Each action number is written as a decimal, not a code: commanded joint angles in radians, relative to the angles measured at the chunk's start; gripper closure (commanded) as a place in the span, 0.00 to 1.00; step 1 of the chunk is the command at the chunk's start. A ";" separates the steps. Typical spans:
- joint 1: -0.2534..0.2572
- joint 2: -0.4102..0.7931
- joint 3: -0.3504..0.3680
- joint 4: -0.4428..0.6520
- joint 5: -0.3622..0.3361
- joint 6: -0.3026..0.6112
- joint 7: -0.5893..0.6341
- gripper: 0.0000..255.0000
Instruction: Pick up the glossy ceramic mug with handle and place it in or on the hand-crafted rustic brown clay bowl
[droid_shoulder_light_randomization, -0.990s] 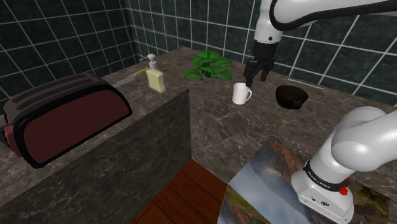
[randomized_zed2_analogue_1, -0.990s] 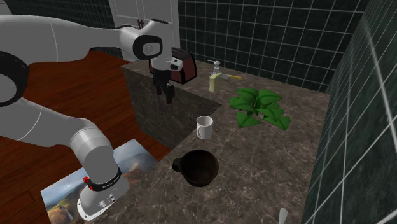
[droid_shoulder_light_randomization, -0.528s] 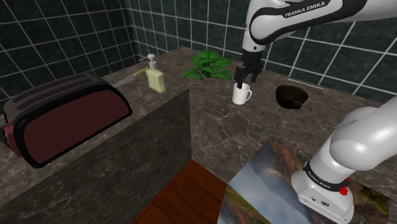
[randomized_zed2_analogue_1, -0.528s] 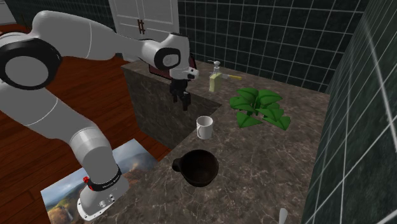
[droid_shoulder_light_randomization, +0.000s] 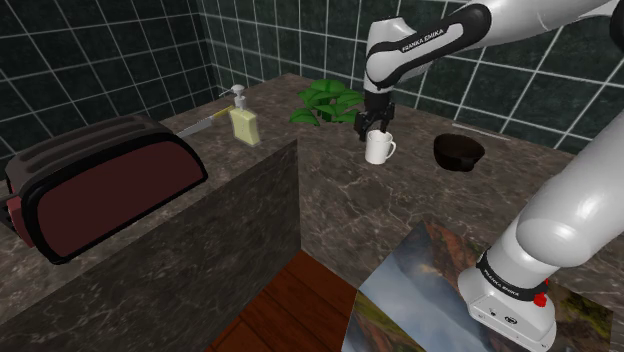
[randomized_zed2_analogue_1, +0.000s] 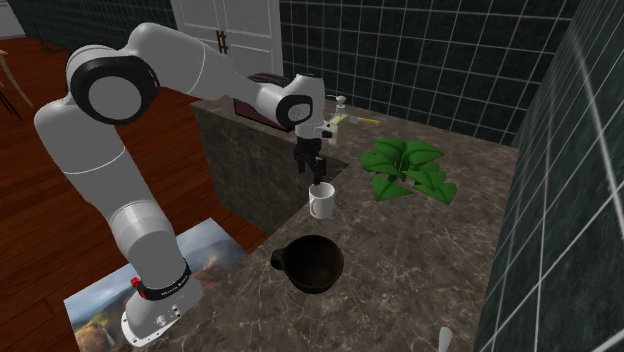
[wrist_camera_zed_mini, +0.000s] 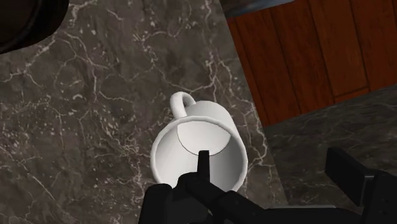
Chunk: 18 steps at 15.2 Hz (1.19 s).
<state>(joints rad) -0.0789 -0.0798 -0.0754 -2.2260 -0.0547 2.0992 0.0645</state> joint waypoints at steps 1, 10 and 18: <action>-0.011 0.061 -0.012 0.028 -0.011 0.035 -0.009 0.00; -0.015 0.110 -0.015 -0.024 -0.010 0.136 -0.010 0.00; -0.015 0.110 -0.015 -0.024 -0.010 0.136 -0.010 1.00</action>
<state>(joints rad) -0.0935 0.0306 -0.0902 -2.2500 -0.0651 2.2354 0.0542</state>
